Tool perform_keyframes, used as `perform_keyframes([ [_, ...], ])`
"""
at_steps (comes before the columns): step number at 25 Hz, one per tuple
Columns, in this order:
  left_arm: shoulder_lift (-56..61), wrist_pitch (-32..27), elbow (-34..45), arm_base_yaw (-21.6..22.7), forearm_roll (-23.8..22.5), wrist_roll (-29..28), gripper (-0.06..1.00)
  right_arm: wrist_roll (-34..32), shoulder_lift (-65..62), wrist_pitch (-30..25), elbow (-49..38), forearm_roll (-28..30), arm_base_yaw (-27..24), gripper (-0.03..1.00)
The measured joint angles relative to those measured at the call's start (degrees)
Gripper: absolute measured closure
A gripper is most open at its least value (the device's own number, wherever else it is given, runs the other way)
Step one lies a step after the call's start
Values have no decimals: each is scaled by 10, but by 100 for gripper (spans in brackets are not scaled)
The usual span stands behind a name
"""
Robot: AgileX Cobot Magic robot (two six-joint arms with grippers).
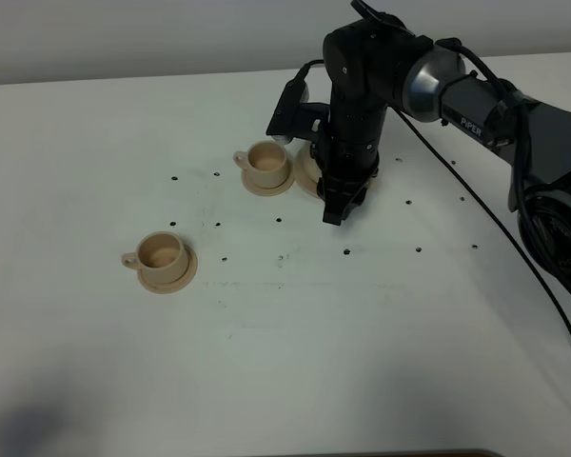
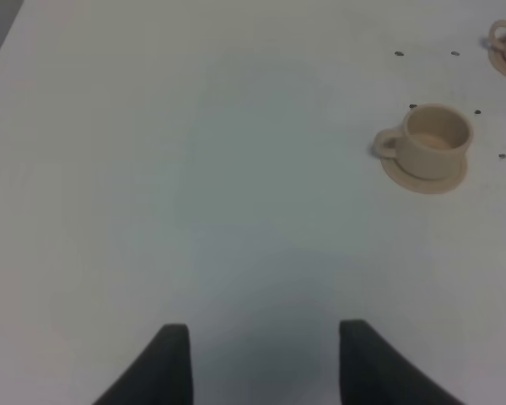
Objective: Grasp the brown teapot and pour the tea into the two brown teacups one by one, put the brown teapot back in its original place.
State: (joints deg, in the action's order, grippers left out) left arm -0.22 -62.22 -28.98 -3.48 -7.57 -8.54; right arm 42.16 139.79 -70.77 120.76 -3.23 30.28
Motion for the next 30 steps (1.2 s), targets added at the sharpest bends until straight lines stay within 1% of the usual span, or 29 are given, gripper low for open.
perform_keyframes([
  [9, 0, 0, 0, 0, 0, 0, 51, -50, 0, 1, 0, -8, 1, 57],
  [16, 0, 0, 0, 0, 0, 0, 51, -76, -9, 2, -1, -3, 5, 57],
  [19, 0, 0, 0, 0, 0, 0, 51, -85, -30, 6, -21, 0, 9, 57],
  [24, 0, 0, 0, 0, 0, 0, 51, -93, -73, 6, -87, 5, 10, 57],
  [30, 0, 0, 0, 0, 0, 0, 51, -95, -118, 6, -95, 32, 10, 57],
])
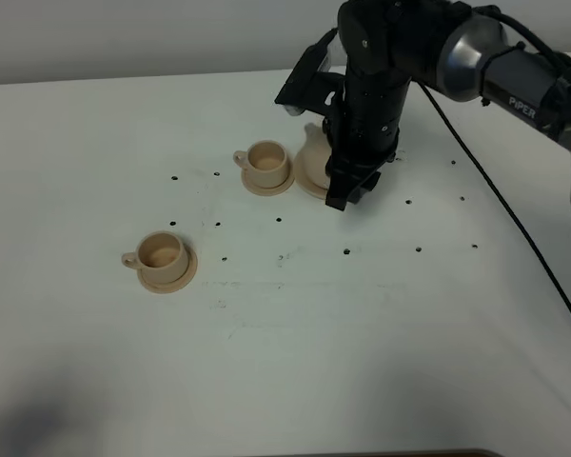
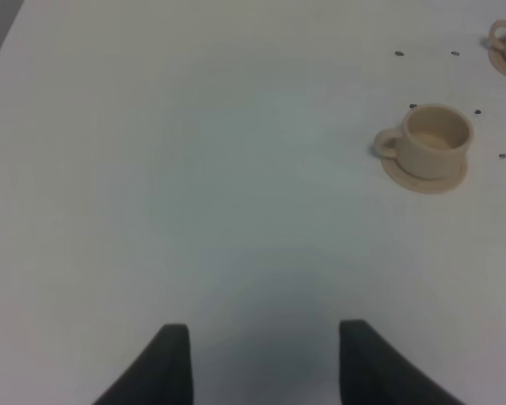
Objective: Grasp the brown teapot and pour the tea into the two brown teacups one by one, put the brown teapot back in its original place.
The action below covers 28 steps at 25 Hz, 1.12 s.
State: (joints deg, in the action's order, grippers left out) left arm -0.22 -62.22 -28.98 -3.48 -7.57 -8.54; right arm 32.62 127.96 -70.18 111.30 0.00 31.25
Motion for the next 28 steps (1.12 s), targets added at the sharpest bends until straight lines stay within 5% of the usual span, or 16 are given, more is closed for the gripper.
perform_keyframes([
  [8, 0, 0, 0, 0, 0, 0, 51, -18, -9, 1, -2, -14, -38, 57],
  [18, 0, 0, 0, 0, 0, 0, 51, -174, -9, 2, -2, -7, -60, 57],
  [28, 0, 0, 0, 0, 0, 0, 51, -200, -2, 16, -2, 0, -60, 57],
])
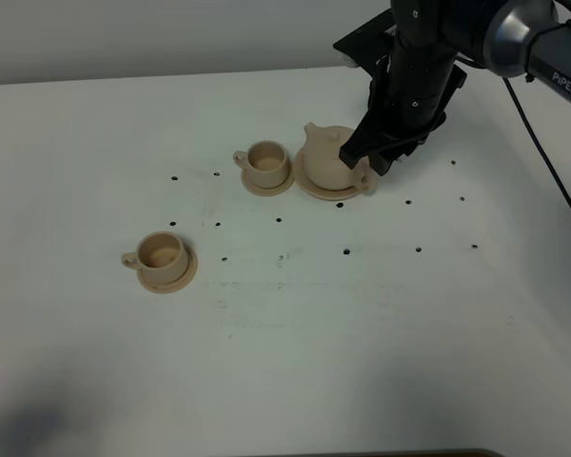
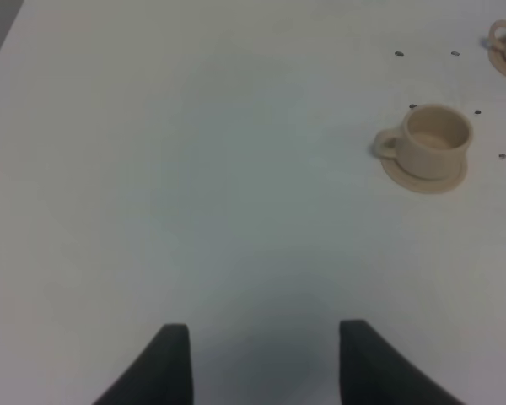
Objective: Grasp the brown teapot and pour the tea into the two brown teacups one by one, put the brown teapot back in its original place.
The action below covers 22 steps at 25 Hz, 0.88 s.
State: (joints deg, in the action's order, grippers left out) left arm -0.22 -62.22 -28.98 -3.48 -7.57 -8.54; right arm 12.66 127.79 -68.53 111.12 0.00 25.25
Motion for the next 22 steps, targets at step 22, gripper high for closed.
perform_keyframes([
  [22, 0, 0, 0, 0, 0, 0, 51, 15, 31, 73, 0, -72, -8, 57],
])
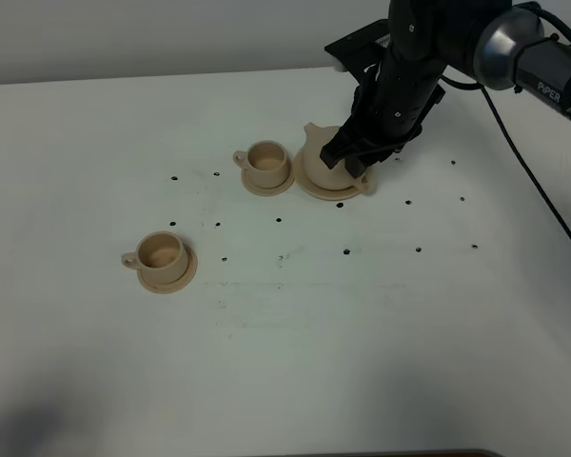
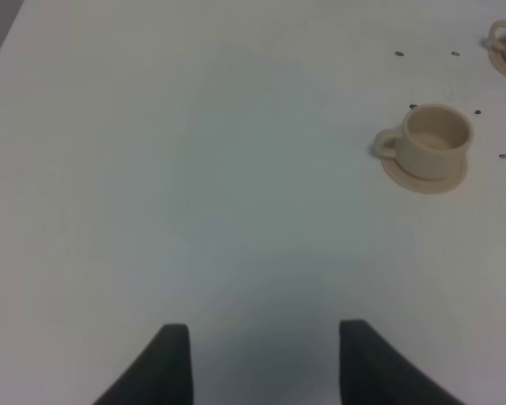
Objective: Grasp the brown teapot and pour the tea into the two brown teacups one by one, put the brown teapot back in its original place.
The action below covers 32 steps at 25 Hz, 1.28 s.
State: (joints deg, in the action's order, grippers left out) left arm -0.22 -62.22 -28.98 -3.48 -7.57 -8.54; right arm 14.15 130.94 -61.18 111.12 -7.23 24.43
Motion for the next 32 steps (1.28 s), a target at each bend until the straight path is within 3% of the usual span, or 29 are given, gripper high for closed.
perform_keyframes([
  [32, 0, 0, 0, 0, 0, 0, 51, 76, 17, 19, 0, 28, 0, 62],
])
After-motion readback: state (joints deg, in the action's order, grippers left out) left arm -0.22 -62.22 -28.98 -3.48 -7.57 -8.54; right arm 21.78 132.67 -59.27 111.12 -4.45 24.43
